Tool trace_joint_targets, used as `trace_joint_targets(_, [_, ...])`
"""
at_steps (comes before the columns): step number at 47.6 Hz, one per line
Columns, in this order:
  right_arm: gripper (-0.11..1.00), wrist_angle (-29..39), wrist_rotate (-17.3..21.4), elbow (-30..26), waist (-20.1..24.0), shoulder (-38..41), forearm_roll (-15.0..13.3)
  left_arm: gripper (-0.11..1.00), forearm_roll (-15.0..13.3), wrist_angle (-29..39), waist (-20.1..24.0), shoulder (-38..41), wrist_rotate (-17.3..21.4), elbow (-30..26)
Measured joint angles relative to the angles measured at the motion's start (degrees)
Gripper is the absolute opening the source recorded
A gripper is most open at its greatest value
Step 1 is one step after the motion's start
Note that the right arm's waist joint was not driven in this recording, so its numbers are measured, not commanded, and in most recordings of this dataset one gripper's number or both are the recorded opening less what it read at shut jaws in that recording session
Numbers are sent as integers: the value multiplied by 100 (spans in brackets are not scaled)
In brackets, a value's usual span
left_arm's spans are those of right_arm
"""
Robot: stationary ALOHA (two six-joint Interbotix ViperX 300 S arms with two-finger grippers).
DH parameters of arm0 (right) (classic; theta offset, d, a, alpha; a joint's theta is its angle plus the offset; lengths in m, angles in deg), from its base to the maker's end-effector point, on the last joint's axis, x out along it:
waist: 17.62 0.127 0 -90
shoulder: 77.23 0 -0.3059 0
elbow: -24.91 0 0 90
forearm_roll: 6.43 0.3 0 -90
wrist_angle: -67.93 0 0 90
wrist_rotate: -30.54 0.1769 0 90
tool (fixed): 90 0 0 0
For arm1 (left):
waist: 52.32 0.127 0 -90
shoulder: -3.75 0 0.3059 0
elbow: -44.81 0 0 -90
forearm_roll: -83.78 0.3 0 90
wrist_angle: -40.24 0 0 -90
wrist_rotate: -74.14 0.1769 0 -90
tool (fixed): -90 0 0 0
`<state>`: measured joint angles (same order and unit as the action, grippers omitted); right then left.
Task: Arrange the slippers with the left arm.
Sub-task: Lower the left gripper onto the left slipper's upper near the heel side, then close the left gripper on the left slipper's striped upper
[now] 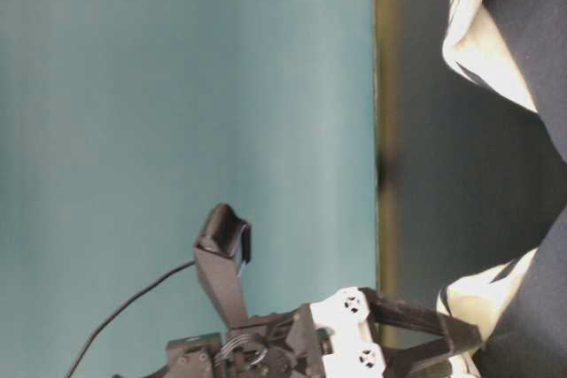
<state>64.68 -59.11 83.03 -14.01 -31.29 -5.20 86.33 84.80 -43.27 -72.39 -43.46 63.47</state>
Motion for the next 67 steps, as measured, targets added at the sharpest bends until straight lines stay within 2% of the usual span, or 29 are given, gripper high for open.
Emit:
trace_joint_targets(3, [0, 0, 0, 0, -9, 0, 0, 77, 0, -26, 0, 35, -18, 0])
trace_joint_targets(6, [0, 0, 0, 9, 0, 0, 0, 69, 9, -35, 0, 53, -18, 0])
trace_joint_targets(16, [0, 9, 0, 9, 0, 0, 0, 12, 26, 44, 18, 70, 202, -62])
trace_joint_targets(19, [0, 0, 0, 18, -9, 0, 0, 2, 26, 62, 44, 62, 396, -114])
trace_joint_targets(31, [0, 9, 0, 70, 0, -9, 0, 1, 44, 229, 88, -141, 1617, -738])
trace_joint_targets(36, [0, 0, 0, 79, -9, -9, 0, 1, 44, 290, 88, -193, 2004, -1046])
trace_joint_targets(44, [0, 9, 0, 123, 0, -9, 0, 1, 44, 299, 88, -26, 2268, -1301])
trace_joint_targets(54, [0, 9, 0, 141, -9, -9, 9, 1, 70, 229, 88, 308, 2575, -1318])
trace_joint_targets(67, [0, 0, 0, 158, 0, -9, 0, 1, 70, -633, 88, 413, 2944, -896])
